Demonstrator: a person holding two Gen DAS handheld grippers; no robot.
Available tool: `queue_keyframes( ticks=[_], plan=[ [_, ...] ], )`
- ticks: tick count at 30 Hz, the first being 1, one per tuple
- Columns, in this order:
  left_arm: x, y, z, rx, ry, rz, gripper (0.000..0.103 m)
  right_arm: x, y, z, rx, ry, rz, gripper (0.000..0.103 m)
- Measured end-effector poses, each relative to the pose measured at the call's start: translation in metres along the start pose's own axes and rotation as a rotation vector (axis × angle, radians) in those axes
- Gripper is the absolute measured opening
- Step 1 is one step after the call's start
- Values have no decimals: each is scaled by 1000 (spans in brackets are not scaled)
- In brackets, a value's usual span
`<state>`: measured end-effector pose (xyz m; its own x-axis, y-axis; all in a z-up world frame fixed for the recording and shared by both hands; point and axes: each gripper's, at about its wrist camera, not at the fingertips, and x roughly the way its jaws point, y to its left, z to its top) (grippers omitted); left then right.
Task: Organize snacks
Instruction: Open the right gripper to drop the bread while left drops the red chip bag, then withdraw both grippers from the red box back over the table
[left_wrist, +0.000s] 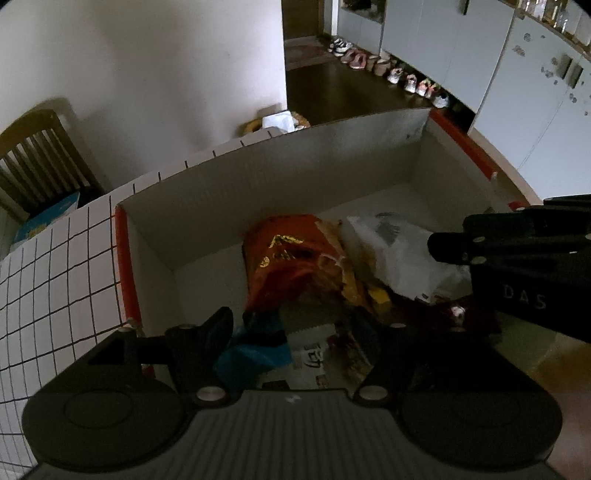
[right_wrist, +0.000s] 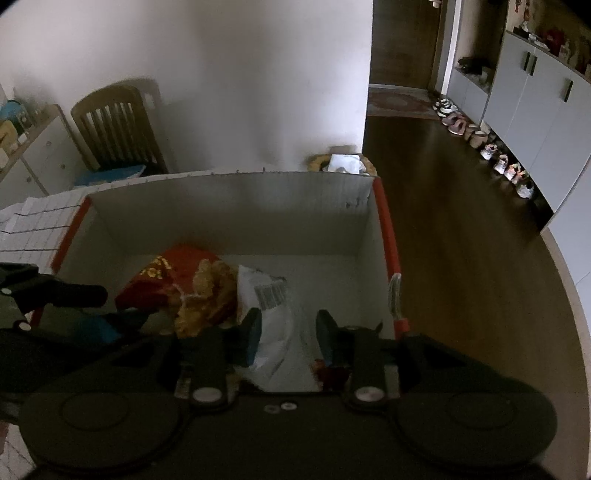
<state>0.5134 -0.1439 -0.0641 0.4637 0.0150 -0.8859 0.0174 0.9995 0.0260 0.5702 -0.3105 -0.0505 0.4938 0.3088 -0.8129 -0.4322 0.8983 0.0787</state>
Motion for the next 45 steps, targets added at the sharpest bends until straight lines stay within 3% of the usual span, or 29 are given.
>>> queue_keyframes(
  ticks=[5,13,20,25,44,45],
  plan=[
    [-13,4,-6,-13,-25,-11,70,-16,0,-5,-11,-16,33,35],
    [-42,11,-20,-24,-71,-25,70,-49,6,-14,-16,-50,78,57],
    [-75,14,-35,-28,-124,-53,70,-79,19,-22,-25,-92,98,63],
    [-100,20,-49,-31,-168,-75,70,-100,31,-26,-32,-132,101,77],
    [-188,116,-126,-105,-325,-123,71,-163,112,-55,-46,-262,153,97],
    [-191,122,-130,-107,-331,-123,76,-164,118,-57,-47,-264,154,98]
  ],
)
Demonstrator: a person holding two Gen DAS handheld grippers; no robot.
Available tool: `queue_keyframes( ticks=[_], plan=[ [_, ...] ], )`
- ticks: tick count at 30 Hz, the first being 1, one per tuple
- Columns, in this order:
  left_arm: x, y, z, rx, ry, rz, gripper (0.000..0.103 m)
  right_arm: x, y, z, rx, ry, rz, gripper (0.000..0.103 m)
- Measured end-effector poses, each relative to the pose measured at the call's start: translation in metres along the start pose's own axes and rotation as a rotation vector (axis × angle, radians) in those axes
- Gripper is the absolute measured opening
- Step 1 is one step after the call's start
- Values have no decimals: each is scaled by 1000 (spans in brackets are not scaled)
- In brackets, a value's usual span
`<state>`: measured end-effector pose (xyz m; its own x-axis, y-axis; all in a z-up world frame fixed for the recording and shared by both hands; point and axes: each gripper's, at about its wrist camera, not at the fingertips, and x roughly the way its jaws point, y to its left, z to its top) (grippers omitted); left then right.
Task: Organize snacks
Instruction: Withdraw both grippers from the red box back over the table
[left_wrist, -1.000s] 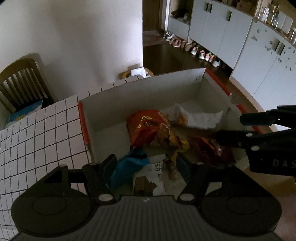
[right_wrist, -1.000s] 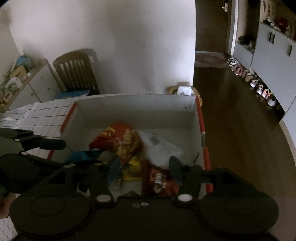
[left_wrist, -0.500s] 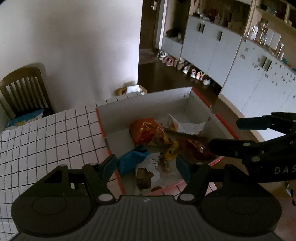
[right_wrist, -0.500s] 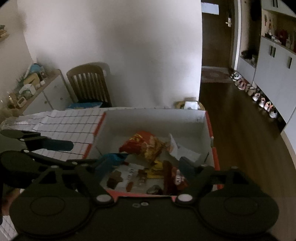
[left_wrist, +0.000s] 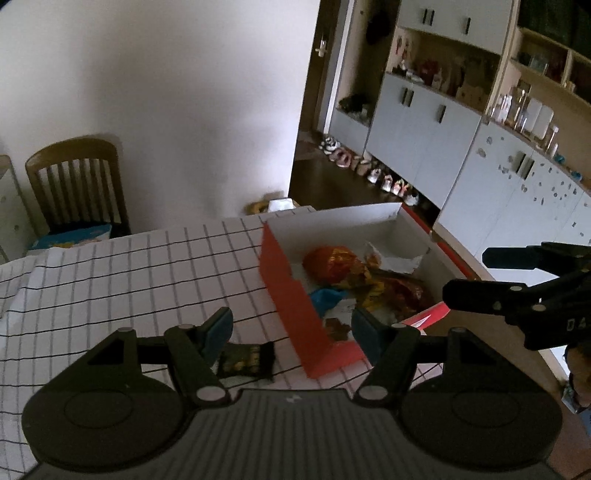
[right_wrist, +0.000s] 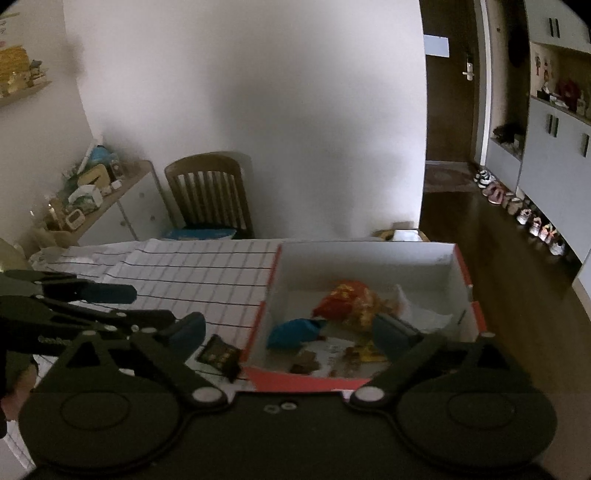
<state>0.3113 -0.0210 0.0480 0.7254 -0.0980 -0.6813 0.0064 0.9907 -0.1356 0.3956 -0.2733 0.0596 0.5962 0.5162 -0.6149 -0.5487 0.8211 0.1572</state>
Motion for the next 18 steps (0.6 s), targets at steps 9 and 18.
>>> queue_keyframes(
  ticks=[9,18],
  plan=[
    [-31,42,-24,-38,-32,-13,94,0,46,-12,11,-3,16,101],
    [-28,68,-56,-71,-42,7,103,18,77,-14,-2,30,15,102]
  ],
)
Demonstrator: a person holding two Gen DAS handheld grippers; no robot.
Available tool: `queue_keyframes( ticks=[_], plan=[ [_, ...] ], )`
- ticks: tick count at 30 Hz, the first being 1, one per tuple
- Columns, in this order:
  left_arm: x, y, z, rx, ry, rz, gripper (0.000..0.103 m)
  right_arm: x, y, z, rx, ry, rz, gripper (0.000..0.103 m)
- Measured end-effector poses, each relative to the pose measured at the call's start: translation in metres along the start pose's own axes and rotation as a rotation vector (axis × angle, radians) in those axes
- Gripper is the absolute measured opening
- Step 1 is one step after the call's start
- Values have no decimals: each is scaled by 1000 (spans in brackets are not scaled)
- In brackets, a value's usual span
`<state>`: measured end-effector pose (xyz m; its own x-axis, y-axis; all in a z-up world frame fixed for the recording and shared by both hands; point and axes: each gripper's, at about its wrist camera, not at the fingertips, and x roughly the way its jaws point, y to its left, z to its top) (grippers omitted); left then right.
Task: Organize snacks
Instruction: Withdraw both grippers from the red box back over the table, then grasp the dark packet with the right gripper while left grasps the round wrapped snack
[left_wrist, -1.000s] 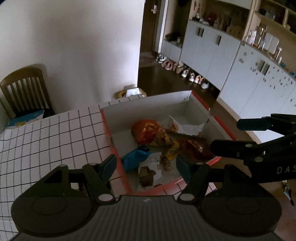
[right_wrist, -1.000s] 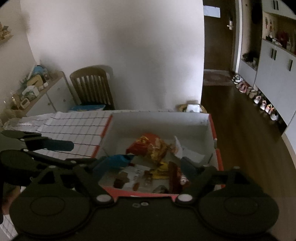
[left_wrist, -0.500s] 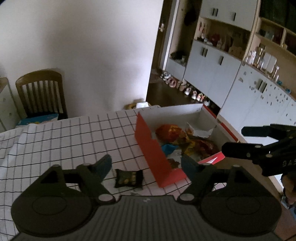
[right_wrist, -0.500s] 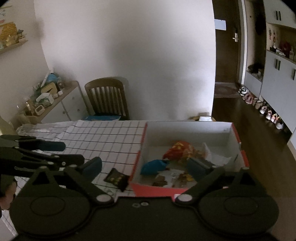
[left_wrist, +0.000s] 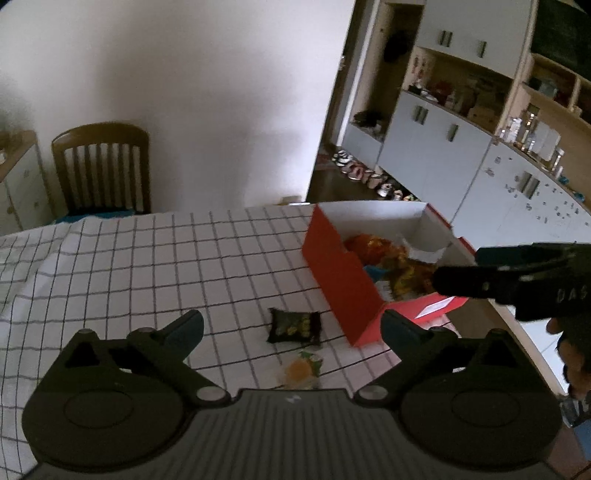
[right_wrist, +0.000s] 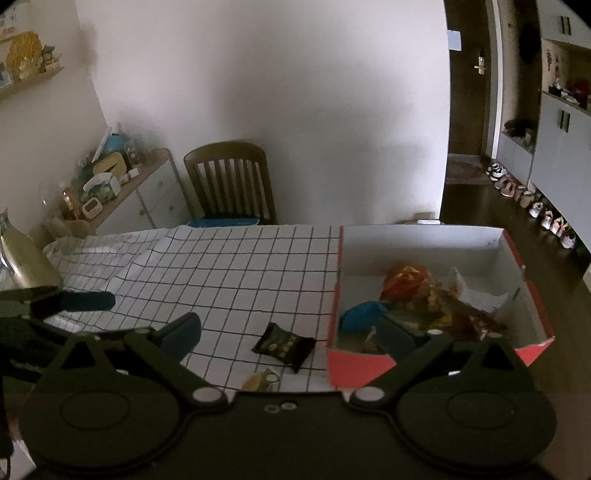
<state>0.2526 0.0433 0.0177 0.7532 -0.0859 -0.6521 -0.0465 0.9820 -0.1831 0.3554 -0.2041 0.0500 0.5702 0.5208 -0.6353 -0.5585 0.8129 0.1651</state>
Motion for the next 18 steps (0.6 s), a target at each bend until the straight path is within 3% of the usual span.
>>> queue_keyframes(
  ticks=[12,18],
  plan=[
    [29,12,-32,-88,53,-8,103,57,22,4,-51,139,33,102],
    [49,8,-46,-97,74,19,103,93,35,9,-151,225,73,102]
  ],
)
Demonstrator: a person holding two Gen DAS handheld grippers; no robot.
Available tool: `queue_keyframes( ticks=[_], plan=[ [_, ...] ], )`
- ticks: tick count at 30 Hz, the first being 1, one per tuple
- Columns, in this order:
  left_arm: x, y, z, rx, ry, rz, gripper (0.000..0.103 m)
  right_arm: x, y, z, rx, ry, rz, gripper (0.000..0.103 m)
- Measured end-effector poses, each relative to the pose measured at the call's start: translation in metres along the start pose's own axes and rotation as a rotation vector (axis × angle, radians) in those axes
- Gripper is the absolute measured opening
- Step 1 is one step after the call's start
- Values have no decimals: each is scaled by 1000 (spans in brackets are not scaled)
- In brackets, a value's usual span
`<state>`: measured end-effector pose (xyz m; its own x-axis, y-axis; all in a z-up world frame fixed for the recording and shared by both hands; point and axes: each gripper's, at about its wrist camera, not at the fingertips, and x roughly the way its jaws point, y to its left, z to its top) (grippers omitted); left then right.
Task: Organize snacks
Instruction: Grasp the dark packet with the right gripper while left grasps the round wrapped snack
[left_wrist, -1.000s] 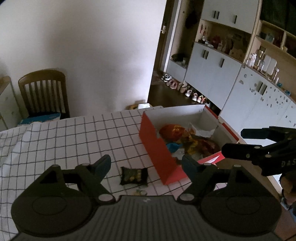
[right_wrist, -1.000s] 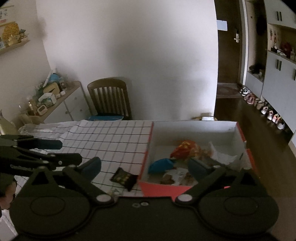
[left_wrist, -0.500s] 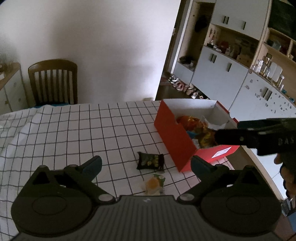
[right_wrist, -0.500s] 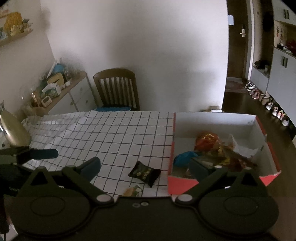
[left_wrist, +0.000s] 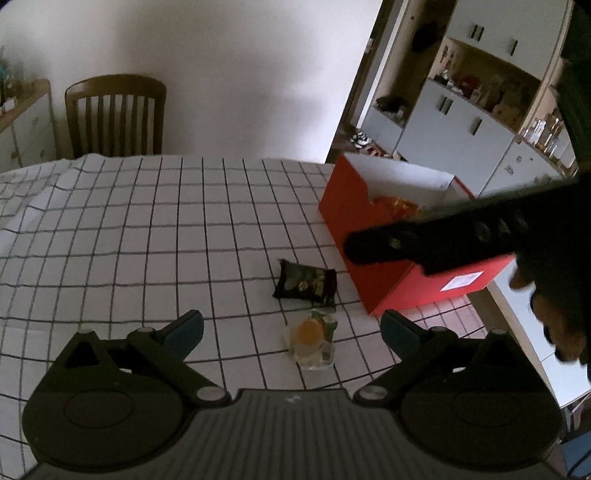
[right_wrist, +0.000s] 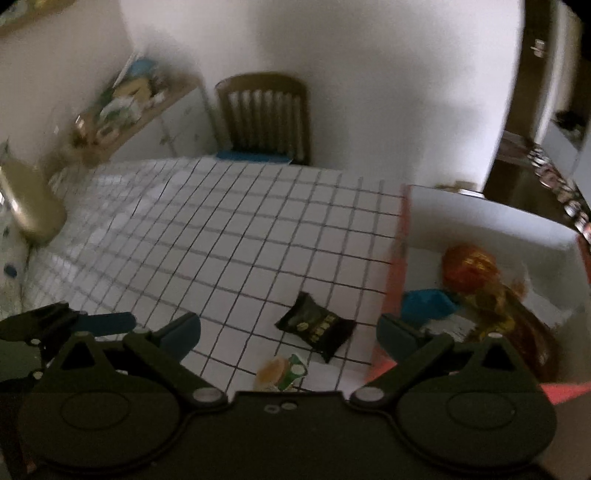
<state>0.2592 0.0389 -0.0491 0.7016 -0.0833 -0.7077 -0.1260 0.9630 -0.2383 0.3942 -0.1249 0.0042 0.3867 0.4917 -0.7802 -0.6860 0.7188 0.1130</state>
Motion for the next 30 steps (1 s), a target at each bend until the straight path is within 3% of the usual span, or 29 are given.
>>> queue_keyframes(
  ticks=[6,13,18,24,30],
  plan=[
    [16,-5,-10,-2,3,26,103,34,10,20,-133,79,30,101],
    [35,-6,-17,-19,15,43,103,84,11,31,-250,191,-19,98],
    [50,-10,-21,-3,13,51,103,107,19,32,-336,258,-3,96],
    [65,-16,-24,16,29,34,102,136,20,26,-431,395,-1,82],
    [86,-12,-26,4,70,28,102,156,15,24,-462,475,16,79]
  ],
)
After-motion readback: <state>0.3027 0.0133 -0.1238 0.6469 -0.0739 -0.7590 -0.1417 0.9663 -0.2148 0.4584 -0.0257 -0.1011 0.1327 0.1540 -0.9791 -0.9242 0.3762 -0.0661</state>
